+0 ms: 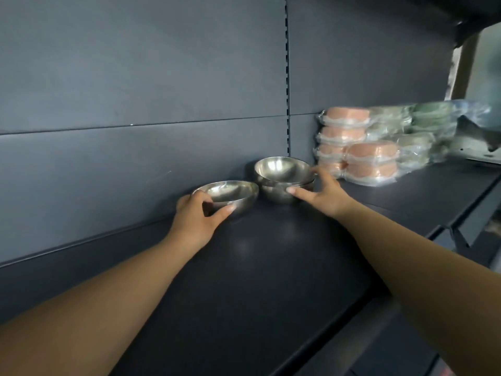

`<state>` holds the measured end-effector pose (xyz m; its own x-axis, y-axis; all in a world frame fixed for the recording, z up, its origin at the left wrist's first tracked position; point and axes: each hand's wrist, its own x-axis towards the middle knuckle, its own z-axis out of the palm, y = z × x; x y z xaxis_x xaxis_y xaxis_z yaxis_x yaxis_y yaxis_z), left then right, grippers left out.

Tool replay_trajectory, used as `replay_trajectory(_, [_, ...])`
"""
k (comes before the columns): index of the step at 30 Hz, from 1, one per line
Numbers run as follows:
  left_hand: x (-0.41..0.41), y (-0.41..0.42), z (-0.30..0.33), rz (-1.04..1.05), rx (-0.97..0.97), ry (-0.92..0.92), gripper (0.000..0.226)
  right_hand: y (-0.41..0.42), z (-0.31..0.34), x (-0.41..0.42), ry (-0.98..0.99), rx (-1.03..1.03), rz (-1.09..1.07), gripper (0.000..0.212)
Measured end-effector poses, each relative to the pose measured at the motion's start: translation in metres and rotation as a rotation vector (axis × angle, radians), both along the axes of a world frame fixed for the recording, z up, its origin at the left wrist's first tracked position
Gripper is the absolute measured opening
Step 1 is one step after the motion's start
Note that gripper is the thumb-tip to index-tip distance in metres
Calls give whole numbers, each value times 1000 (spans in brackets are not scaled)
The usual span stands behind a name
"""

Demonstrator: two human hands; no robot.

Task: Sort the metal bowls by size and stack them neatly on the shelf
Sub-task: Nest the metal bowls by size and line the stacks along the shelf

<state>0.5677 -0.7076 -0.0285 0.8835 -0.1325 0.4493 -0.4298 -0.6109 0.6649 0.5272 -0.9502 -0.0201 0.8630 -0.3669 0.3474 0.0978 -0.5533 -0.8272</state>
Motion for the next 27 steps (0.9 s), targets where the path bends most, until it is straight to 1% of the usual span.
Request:
replay_trajectory(2, [3, 3, -1, 32, -61, -50, 31, -2, -1, 11, 14, 12, 22, 61])
replay_trajectory(4, [2, 5, 0, 57, -112, -133, 32, -6, -4, 21, 8, 45, 8, 57])
replay_trajectory(7, [-9, 5, 5, 39, -175, -265, 29, 0, 1, 18, -6, 10, 34, 42])
replay_trajectory(11, [-20, 5, 17, 7, -321, -379, 28, 13, 6, 2, -20, -27, 99, 37])
replay_trajectory(15, [-22, 5, 33, -69, -395, -405, 29, 34, 8, -19, 7, -53, 248, 34])
replay_trajectory(19, [-21, 7, 32, -154, -423, -324, 27, 49, 7, -31, 36, -60, 365, 33])
replay_trajectory(21, [-24, 7, 29, -194, -414, -286, 23, 51, 6, -33, 37, -22, 387, 47])
replay_trajectory(23, [-27, 7, 27, -253, -404, -252, 22, 50, 5, -32, 33, 14, 376, 72])
replay_trajectory(25, [-33, 6, 26, -302, -379, -226, 28, 49, 6, -33, 44, 23, 373, 104])
replay_trajectory(26, [-36, 5, 26, -313, -361, -217, 33, 49, 6, -33, 43, 12, 379, 112])
replay_trajectory(27, [-38, 4, 26, -314, -358, -205, 38, 50, 6, -34, 33, -4, 392, 115])
